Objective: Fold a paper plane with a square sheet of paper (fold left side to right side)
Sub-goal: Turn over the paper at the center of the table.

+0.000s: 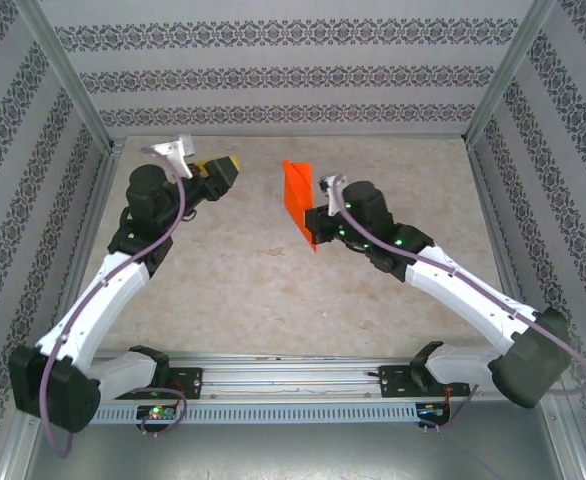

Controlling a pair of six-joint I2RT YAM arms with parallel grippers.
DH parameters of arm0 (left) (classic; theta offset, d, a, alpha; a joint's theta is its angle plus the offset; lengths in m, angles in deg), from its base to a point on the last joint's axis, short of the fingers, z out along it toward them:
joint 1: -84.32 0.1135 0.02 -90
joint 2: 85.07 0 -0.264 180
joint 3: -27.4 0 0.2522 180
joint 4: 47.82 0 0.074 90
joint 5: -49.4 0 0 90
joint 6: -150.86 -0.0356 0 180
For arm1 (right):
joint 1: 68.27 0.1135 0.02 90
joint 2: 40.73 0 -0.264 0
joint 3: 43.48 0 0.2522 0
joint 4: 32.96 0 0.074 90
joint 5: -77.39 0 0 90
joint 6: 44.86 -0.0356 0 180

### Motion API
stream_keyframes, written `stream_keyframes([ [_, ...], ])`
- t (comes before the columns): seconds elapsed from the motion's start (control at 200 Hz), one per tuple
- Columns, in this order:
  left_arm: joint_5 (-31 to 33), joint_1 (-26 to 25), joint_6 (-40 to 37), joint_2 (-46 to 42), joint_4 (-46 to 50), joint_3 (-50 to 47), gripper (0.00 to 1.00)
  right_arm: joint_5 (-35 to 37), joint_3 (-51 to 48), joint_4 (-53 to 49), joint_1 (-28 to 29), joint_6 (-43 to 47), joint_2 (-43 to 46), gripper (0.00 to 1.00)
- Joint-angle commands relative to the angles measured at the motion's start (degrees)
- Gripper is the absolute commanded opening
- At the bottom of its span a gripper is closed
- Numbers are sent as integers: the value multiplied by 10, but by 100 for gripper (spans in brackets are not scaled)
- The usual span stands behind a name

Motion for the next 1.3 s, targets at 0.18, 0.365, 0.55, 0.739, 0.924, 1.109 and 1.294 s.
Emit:
stream_keyframes([
  [0.18, 253, 4, -40, -86, 111, -39, 61, 492, 152, -345, 124, 27, -204, 0],
  [0.365, 269, 5, -37, -97, 112, -43, 62, 546, 228, -411, 159, -19, -348, 0],
  [0.55, 266, 7, -37, -95, 120, -41, 63, 510, 274, -423, 166, -38, -451, 0],
  [0.739, 251, 8, -36, -86, 123, -34, 63, 425, 302, -421, 166, -38, -515, 20],
  [0.924, 212, 11, -37, -62, 134, -12, 64, 357, 281, -381, 162, -48, -502, 37],
  [1.109, 157, 16, -24, -32, 134, 4, 68, 258, 216, -314, 144, -67, -420, 56],
  [1.294, 70, 22, -18, 11, 162, 28, 74, 220, 124, -257, 126, -87, -304, 69],
])
